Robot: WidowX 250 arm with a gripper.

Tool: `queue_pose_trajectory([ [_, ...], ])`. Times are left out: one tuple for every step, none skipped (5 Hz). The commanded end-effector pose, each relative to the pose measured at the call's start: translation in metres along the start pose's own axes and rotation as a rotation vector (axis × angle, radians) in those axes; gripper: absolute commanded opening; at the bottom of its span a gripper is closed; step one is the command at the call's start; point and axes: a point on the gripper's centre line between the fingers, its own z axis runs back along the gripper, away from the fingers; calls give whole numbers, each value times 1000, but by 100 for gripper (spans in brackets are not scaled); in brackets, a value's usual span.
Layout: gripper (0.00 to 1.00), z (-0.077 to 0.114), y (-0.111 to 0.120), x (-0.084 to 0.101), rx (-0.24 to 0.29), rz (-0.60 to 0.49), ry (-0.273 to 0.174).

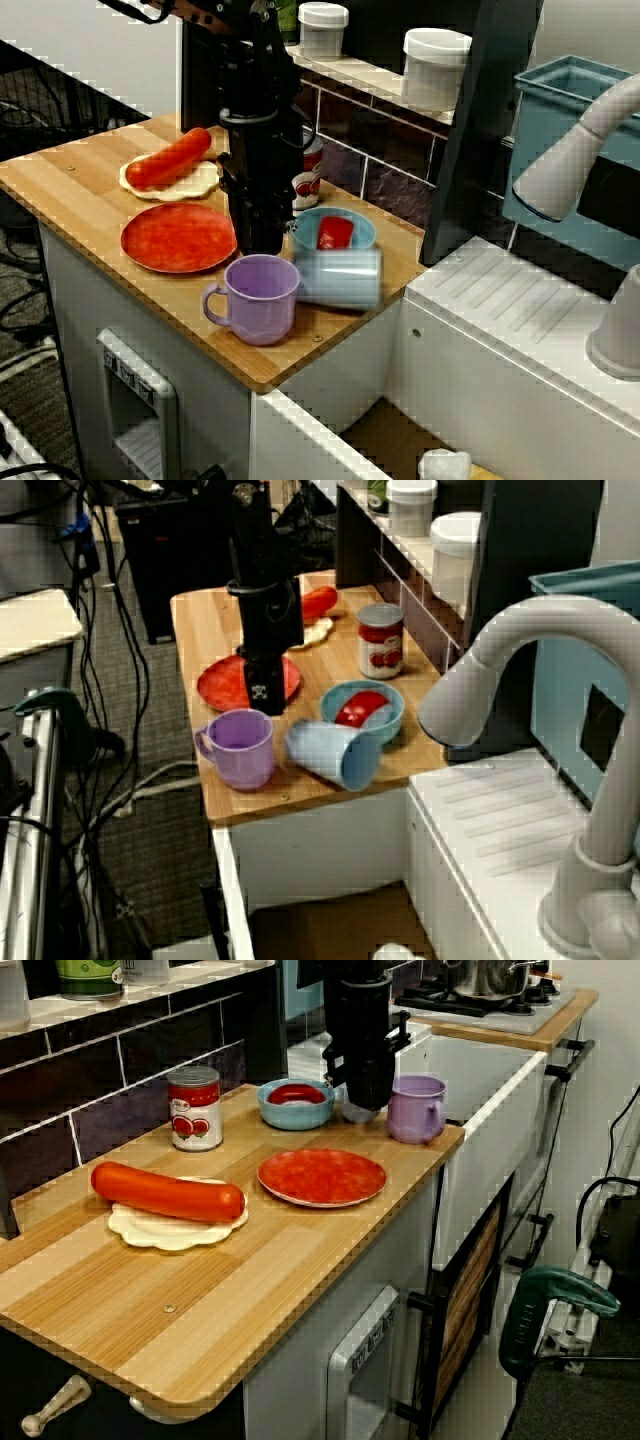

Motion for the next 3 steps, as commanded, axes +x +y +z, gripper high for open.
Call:
queue_pose_trajectory([
  [0,16,9,-3,-1,-6,-30],
  [0,18,13,-4,-2,-1,-27],
  [0,26,18,-3,0,5,-35],
])
